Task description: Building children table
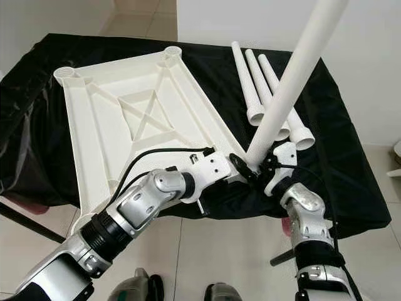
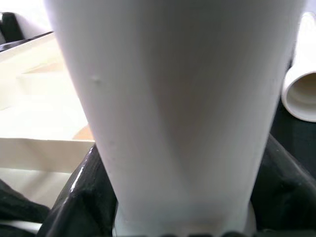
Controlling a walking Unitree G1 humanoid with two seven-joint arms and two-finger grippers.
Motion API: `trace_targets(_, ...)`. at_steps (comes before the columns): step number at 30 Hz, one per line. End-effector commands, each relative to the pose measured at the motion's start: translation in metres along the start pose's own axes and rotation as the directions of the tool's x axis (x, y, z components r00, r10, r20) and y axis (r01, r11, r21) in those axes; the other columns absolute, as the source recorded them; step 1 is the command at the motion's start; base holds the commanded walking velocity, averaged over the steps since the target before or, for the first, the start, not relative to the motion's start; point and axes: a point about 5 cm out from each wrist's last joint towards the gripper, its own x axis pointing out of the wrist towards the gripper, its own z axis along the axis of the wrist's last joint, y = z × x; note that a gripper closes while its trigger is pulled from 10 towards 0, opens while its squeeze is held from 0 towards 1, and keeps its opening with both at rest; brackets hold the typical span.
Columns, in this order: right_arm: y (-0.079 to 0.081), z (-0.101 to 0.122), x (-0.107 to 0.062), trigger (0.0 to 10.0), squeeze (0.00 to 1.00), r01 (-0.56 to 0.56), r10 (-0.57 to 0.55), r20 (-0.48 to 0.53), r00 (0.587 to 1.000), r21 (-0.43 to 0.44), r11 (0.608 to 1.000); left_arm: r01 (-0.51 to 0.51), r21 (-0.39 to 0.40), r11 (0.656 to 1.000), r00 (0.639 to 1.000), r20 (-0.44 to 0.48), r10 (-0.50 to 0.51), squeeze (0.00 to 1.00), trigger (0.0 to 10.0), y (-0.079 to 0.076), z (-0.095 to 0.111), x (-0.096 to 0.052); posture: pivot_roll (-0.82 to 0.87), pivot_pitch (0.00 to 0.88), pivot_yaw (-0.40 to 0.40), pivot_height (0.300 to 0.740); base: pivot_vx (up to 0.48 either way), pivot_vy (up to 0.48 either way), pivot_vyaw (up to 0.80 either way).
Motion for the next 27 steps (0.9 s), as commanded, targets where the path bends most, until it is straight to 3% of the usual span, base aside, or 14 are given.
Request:
trace_targets(1,-0.006,-0.015,-0.008,10.0,0.0,0.136,-0.133,-0.082,0.988,0.029,0.99,0.078,0.025,0.997,0.997,-0.006,-0.078,0.0,10.0,-0.007,0.002,0.001,-0.05,0.092,0.036,0.74,0.0,0.0,0.0)
trace_targets(12,0.016,-0.004,0.012,10.0,0.0,0.357,-0.356,-0.033,0.934,0.042,0.933,0.076,0.027,0.997,0.997,-0.004,-0.076,0.0,10.0,-0.006,0.003,0.0,-0.04,0.096,0.028,0.74,0.0,0.0,0.0)
trace_targets(14,0.016,-0.004,0.012,10.0,0.0,0.357,-0.356,-0.033,0.934,0.042,0.933,0.076,0.027,0.997,0.997,-0.004,-0.076,0.0,10.0,-0.006,0.003,0.0,-0.04,0.096,0.028,0.74,0.0,0.0,0.0)
trace_targets(16,0.022,-0.003,0.016,10.0,0.0,0.464,-0.462,-0.045,0.886,0.055,0.884,0.077,0.026,0.997,0.997,-0.004,-0.077,0.0,10.0,-0.007,0.003,0.001,-0.04,0.097,0.025,0.74,0.0,0.0,0.0)
trace_targets(17,0.022,-0.003,0.016,10.0,0.0,0.464,-0.462,-0.045,0.886,0.055,0.884,0.077,0.026,0.997,0.997,-0.004,-0.077,0.0,10.0,-0.007,0.003,0.001,-0.04,0.097,0.025,0.74,0.0,0.0,0.0)
trace_targets(20,0.032,-0.005,0.021,10.0,0.0,0.569,-0.565,-0.071,0.822,0.059,0.82,0.077,0.022,0.997,0.997,-0.003,-0.077,0.0,10.0,-0.008,0.003,0.001,-0.04,0.096,0.024,0.74,0.0,0.0,0.0)
trace_targets(22,0.033,-0.007,0.021,10.0,0.0,0.591,-0.587,-0.082,0.806,0.051,0.805,0.077,0.022,0.997,0.997,-0.003,-0.077,0.0,10.0,-0.008,0.003,0.001,-0.04,0.096,0.024,0.74,0.0,0.0,0.0)
trace_targets(25,0.038,-0.01,0.022,10.0,0.0,0.697,-0.688,-0.126,0.714,0.039,0.716,0.079,0.02,0.997,0.997,-0.001,-0.079,0.0,10.0,-0.009,0.004,0.002,-0.04,0.094,0.023,0.74,0.0,0.0,0.0)
trace_targets(27,0.04,-0.01,0.022,10.0,0.0,0.719,-0.709,-0.132,0.692,0.037,0.694,0.079,0.019,0.997,0.997,-0.001,-0.079,0.0,10.0,-0.009,0.004,0.002,-0.04,0.094,0.023,0.74,0.0,0.0,0.0)
